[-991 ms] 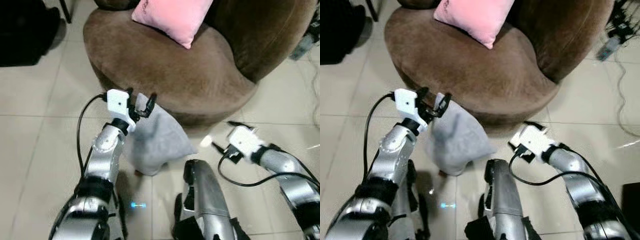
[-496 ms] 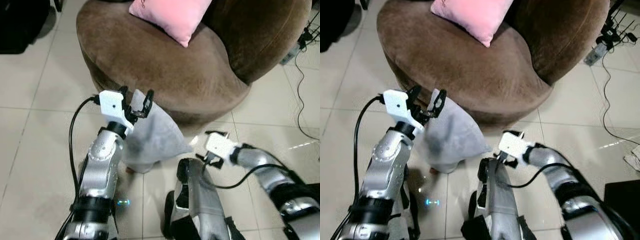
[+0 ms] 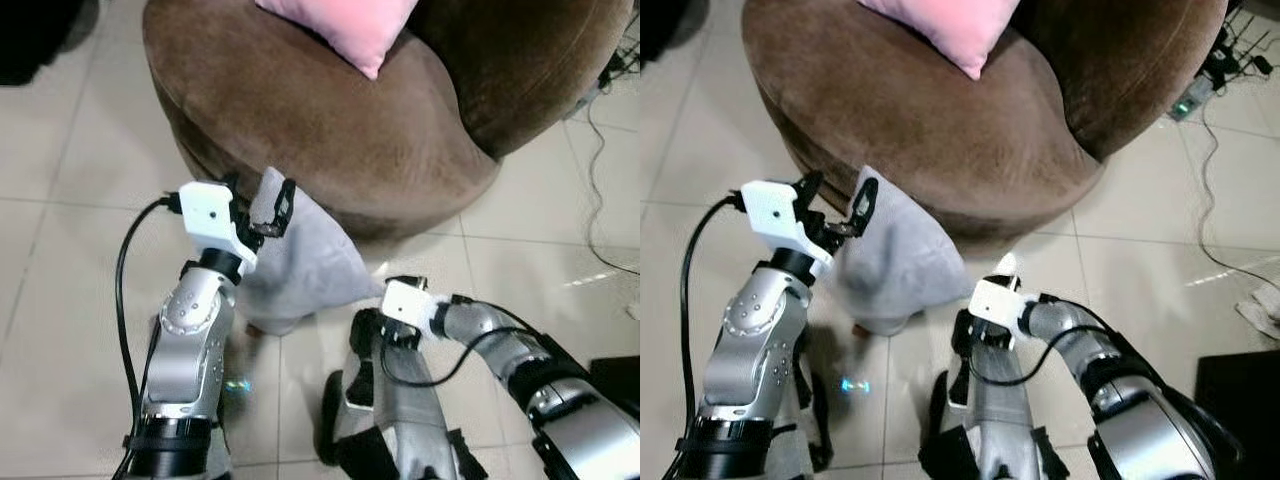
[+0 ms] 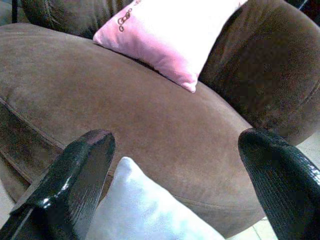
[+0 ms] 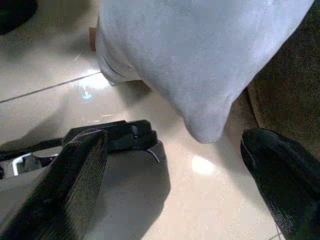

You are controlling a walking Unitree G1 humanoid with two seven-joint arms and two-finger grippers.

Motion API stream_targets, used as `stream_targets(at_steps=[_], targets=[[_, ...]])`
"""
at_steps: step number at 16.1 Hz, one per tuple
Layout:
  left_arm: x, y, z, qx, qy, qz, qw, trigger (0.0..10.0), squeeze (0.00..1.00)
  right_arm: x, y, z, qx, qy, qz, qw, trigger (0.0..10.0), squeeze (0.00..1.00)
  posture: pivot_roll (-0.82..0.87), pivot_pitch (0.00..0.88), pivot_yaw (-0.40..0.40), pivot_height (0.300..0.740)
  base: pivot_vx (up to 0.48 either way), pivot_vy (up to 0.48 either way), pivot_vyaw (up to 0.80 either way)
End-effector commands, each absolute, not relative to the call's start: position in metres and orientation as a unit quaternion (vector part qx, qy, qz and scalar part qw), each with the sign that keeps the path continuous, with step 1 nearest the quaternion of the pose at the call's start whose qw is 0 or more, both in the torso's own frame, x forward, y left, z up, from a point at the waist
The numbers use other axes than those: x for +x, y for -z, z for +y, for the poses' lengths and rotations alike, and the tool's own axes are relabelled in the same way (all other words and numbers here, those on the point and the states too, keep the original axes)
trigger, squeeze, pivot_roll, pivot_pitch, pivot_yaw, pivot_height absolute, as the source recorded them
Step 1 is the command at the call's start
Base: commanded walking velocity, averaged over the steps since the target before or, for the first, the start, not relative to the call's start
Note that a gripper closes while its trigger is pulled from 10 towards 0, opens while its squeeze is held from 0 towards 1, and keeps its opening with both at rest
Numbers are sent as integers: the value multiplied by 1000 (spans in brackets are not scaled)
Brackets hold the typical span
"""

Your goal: Move the pillow to the sofa from floor

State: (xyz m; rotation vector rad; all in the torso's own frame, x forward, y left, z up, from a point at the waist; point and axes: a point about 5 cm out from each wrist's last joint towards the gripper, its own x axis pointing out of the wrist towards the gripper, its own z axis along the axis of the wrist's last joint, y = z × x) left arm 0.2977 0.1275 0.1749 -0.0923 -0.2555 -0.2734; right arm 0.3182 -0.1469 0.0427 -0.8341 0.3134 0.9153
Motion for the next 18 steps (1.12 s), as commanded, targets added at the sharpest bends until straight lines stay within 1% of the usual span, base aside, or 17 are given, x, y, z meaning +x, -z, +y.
stream_targets(at_steps=[1,3,5,8,10,12,14,15,16,18], targets=[[292,-171,117,-51,145,-117,981,10000,0,311,-31,-157,-396,-417,176,799,10000,0,126,432,-284,525,0,0,0],[291,-170,116,-54,145,-113,981,10000,0,316,-36,-155,-394,-405,171,807,10000,0,121,431,-286,525,0,0,0],[292,-171,114,-58,148,-109,981,10000,0,320,-39,-159,-389,-389,170,818,10000,0,108,420,-287,525,0,0,0],[294,-173,109,-62,157,-111,979,10000,0,319,-37,-163,-400,-380,173,816,10000,0,96,411,-283,525,0,0,0],[294,-171,103,-64,164,-109,978,10000,0,320,-35,-169,-423,-360,183,811,10000,0,88,408,-282,525,0,0,0],[294,-170,102,-67,167,-105,978,10000,0,321,-35,-168,-426,-353,182,813,10000,0,93,403,-271,525,0,0,0],[295,-169,103,-62,174,-99,978,10000,0,325,-38,-166,-413,-321,176,834,10000,0,114,378,-238,525,0,0,0],[296,-170,103,-60,176,-100,978,10000,0,326,-39,-165,-412,-317,173,837,10000,290,118,371,-231,525,0,0,0],[299,-173,104,-57,180,-102,977,10000,0,328,-39,-161,-408,-308,168,842,10000,1000,133,357,-211,525,0,0,0],[302,-177,105,-50,187,-106,975,10000,0,330,-40,-155,-399,-298,163,852,10000,1000,142,348,-196,525,0,0,0]])
